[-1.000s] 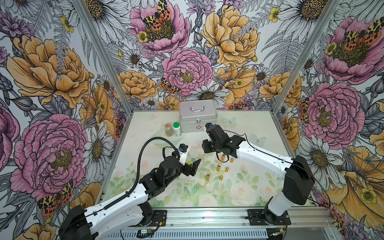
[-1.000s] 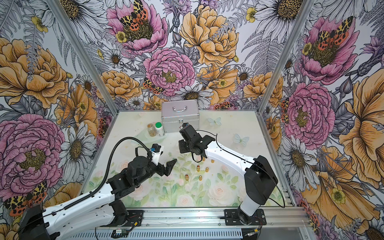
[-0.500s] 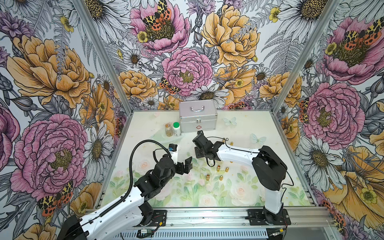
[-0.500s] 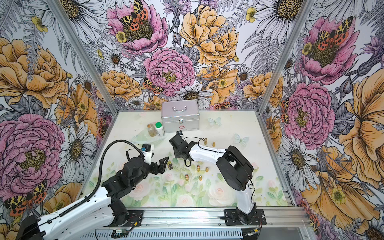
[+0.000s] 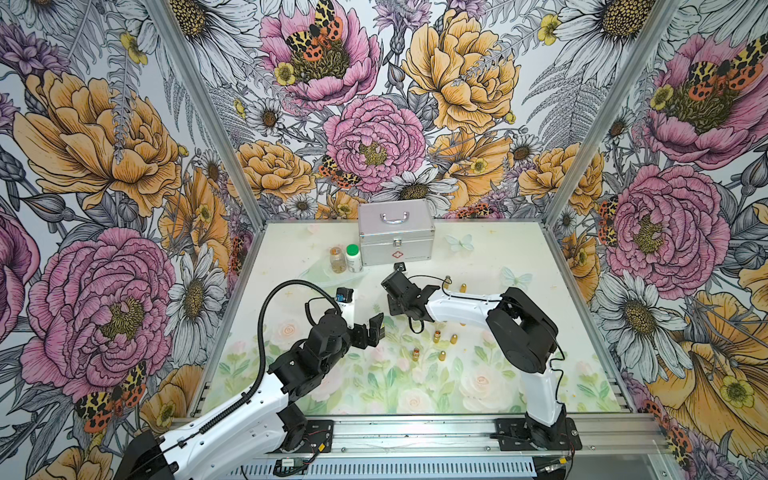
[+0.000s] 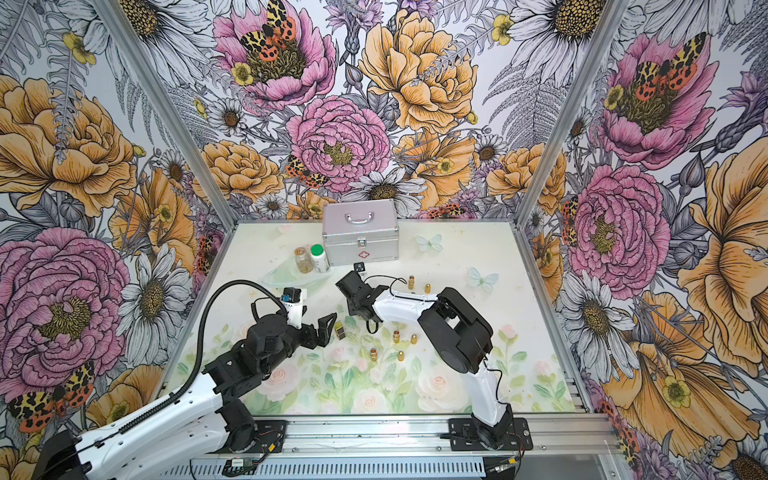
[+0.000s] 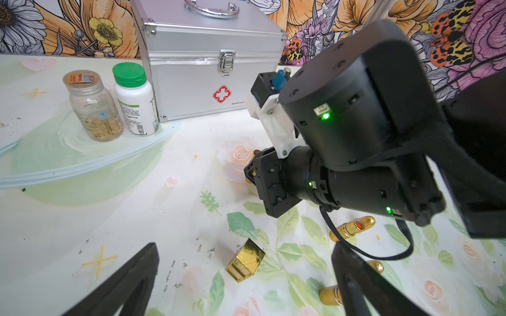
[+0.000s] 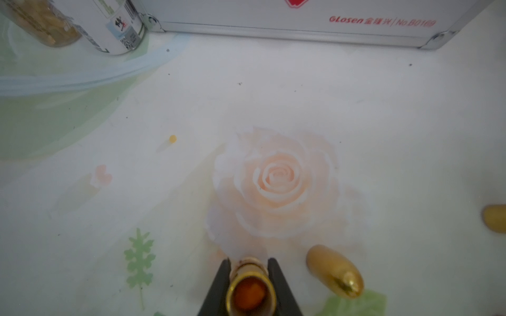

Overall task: Open the lipstick cap
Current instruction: Place the lipstick at the center of the board.

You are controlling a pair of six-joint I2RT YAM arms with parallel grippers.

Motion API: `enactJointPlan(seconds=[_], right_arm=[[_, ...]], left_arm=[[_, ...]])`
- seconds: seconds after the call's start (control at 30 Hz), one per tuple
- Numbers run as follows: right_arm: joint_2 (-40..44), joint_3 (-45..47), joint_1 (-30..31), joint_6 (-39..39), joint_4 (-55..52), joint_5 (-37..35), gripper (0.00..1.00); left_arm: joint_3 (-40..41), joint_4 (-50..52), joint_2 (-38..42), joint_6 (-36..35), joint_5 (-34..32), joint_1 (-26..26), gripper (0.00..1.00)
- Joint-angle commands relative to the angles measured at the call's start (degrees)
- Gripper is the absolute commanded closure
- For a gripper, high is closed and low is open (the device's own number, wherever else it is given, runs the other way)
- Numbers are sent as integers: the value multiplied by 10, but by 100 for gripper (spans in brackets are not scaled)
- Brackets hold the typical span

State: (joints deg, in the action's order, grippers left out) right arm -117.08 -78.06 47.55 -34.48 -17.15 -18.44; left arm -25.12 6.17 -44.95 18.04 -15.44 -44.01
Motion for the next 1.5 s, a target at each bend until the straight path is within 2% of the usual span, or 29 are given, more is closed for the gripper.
enactJointPlan(seconds=[0.0,0.37,0.93,1.13,1.3,1.47], right_arm=[[-17,-18,-3,-8,20,-14,81],[-30,-15,-2,-2,22,-21,81],[-9,-25,-1,9,21,-13,64],[35,-12,-2,10,18,1,58],[88,-10,-3,10,-28,19,54],[134,-26,0,18,-106,94,51]], left_arm=[[9,-4,7,7,-2,5,1],[11,-8,6,9,-4,6,1],[9,-10,7,3,-4,8,1],[6,0,11,3,-2,8,1],[-4,25,24,14,-1,8,1],[-19,72,44,29,-11,8,1]])
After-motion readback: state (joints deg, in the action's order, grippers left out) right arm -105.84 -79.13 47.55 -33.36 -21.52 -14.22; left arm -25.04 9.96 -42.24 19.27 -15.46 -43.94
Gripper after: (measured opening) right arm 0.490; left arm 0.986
